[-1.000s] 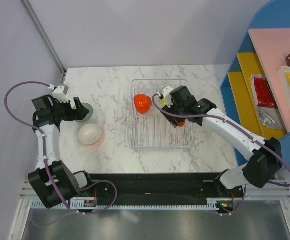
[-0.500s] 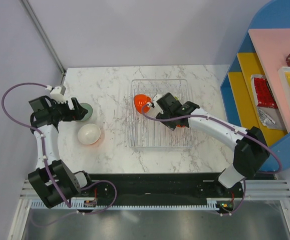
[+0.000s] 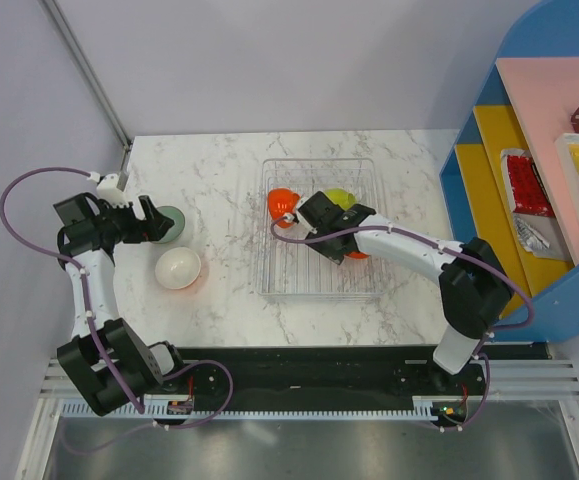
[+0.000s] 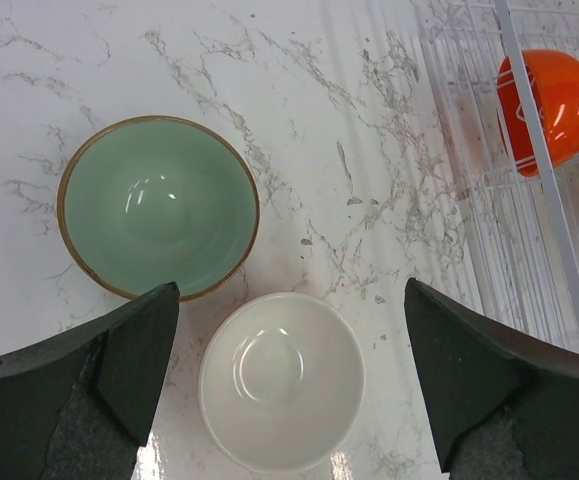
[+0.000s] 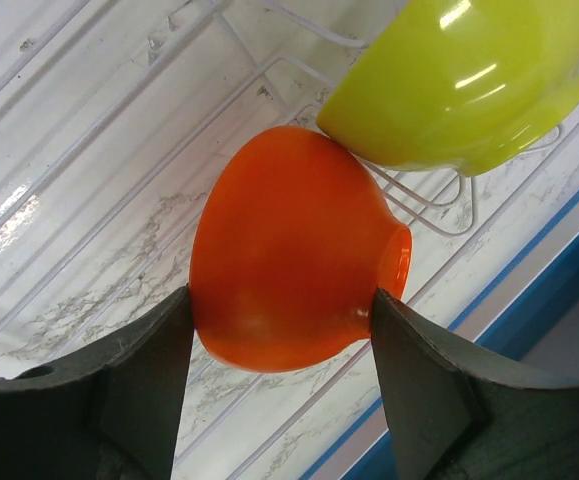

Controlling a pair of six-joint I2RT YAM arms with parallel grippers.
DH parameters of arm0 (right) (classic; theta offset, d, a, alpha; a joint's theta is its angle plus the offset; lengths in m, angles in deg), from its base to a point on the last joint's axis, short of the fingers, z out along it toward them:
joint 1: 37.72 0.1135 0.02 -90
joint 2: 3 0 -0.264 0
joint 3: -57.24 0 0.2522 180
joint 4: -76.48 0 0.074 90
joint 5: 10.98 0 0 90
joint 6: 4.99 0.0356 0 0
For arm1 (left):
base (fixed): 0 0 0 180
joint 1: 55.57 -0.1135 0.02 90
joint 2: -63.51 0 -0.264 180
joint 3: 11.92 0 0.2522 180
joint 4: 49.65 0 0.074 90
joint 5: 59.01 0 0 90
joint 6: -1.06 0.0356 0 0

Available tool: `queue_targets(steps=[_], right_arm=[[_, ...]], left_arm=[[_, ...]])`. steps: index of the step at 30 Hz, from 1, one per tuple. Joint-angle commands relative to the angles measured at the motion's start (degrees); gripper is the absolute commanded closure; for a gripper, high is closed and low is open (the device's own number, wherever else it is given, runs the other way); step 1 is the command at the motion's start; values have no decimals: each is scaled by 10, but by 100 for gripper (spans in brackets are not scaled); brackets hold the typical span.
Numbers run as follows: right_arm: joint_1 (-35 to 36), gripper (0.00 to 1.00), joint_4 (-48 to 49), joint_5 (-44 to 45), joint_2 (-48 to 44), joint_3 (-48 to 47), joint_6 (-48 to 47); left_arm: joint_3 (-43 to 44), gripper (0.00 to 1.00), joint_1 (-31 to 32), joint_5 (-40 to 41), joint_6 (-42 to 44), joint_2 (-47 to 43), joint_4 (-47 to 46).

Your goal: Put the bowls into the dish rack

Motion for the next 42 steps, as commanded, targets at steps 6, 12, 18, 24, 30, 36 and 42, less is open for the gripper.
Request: queue_targets(steps=[6, 12, 18, 24, 30, 36, 42], right_arm=[[13, 86, 10, 44, 47, -41, -7], [16, 20, -25, 12, 58, -65, -3], [16, 2, -55, -39, 51, -84, -1], [17, 2, -61, -44, 37, -94, 2], [15, 2, -64, -64, -26, -132, 8], [5, 2, -62, -100, -96, -139, 8], [-9, 2, -41, -110, -144, -102, 11]], left_arm=[[-1, 0, -12, -37, 19, -6, -2], [-2, 0, -16, -39, 19, -9, -2], [-2, 0, -19, -41, 19, -10, -3], [2, 0, -21, -38, 21, -15, -3], [43, 0, -21, 29, 25, 42, -23], [100, 0, -19, 109, 29, 122, -44], [122, 0, -20, 163, 35, 204, -59]])
